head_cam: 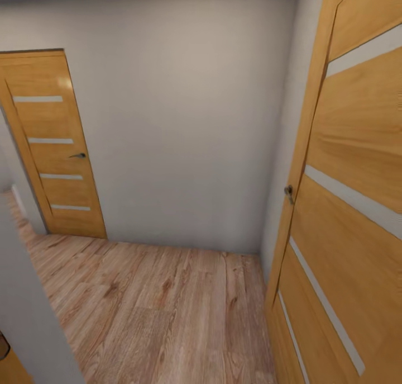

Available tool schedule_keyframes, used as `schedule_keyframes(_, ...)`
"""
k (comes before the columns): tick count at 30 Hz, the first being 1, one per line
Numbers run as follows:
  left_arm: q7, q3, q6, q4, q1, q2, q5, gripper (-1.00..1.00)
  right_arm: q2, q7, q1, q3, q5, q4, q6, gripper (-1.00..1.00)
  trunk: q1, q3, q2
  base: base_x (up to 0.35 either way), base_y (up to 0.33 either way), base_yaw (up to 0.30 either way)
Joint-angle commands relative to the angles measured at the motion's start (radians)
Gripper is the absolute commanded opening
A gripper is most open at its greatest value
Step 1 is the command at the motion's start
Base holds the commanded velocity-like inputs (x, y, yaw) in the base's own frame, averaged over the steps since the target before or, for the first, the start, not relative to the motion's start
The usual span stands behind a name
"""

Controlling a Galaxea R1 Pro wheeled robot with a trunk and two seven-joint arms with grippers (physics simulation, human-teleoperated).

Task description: Move the two storage containers from the living room to the garage. In the garage, place one container on the floor and stack the other container on top of it (either order is fine).

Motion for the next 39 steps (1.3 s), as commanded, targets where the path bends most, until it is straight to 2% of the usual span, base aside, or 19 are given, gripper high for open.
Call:
schedule_keyframes(1, 0.002, 0.003, -0.004, 0.000, -0.001, 0.000, 0.004, 1.00, 0.000, -0.005, -0.001, 0.001, 0.006, 0.003, -0.005, 1.00, 0.000, -0.001, -0.001, 0.002, 0.001, -0.199)
schedule_keyframes(9, 0.002, 0.003, -0.004, 0.000, 0.000, 0.000, 0.005, 1.00, -0.001, -0.005, -0.001, 0.001, 0.007, 0.003, -0.004, 1.00, 0.000, -0.001, -0.001, 0.000, 0.000, -0.131)
schedule_keyframes(33, 0.002, 0.003, -0.004, 0.000, 0.000, 0.000, 0.004, 1.00, 0.000, 0.010, -0.001, 0.002, 0.012, 0.003, -0.008, 1.00, 0.000, -0.001, -0.001, 0.000, 0.000, -0.003)
schedule_keyframes(39, 0.002, 0.003, -0.004, 0.000, 0.000, 0.000, 0.004, 1.00, 0.000, 0.009, -0.001, 0.002, 0.011, 0.003, -0.008, 1.00, 0.000, -0.001, -0.001, 0.179, 0.000, 0.000)
